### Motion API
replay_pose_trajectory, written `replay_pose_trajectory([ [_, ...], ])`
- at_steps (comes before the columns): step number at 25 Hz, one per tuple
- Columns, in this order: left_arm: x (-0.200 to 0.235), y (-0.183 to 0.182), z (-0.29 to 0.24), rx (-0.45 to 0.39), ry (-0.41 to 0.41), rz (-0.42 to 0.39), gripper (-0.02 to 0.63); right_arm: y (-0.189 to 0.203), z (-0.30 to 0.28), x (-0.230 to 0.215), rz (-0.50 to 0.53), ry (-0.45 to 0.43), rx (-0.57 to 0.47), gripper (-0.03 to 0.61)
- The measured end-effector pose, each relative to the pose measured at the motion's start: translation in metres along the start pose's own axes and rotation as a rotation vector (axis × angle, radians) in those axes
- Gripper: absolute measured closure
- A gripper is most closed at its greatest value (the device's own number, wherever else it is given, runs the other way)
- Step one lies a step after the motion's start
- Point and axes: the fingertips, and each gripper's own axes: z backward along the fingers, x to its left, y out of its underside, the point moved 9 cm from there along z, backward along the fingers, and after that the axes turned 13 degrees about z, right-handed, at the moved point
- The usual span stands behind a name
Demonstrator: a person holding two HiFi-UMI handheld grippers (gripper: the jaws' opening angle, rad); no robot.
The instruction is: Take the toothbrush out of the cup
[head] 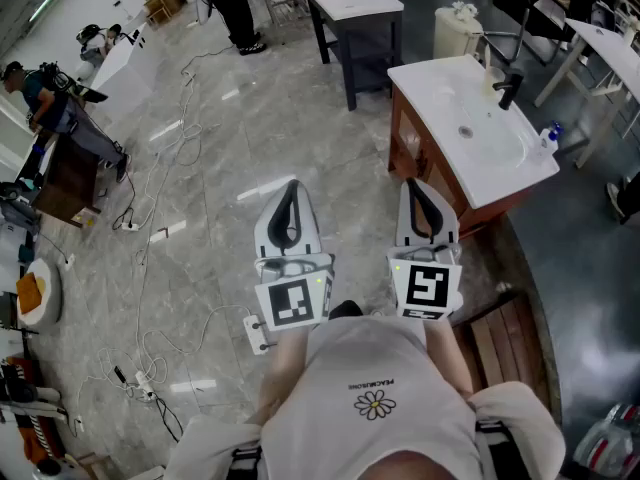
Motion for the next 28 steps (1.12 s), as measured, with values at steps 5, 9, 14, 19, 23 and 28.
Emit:
replay_pose_trajectory([
  [5,0.003,-0.001,0.002,-0.001,0.022,-0.053,0.597,-0.001,0.004,0.004,0.012,-0.014,0.009,0.566],
  [9,-0.001,0.002,-0.002,-0.023,0.032,-0.041,0.597,0.003,0.003,-0.001,0.040,-0.011,0.001,0.566],
  [14,-0.004,0.002,-0.008,-0.031,0.066,-0.038,0.597,0.007,0.001,-0.005,0.002,-0.009,0.005,0.566],
  [19,-0.011,0.003,-0.019,-0.017,0.092,-0.051,0.597,0.011,-0.002,-0.008,-0.056,-0.004,-0.022,0.567],
  [23,-0.020,0.007,-0.026,-0.007,0.138,-0.046,0.597,0.020,-0.003,-0.011,-0.035,0.022,0.022,0.566],
  [28,-0.031,0.004,-0.030,-0.003,0.180,-0.022,0.597,0.032,-0.008,-0.011,-0.132,0.034,0.071,0.566],
])
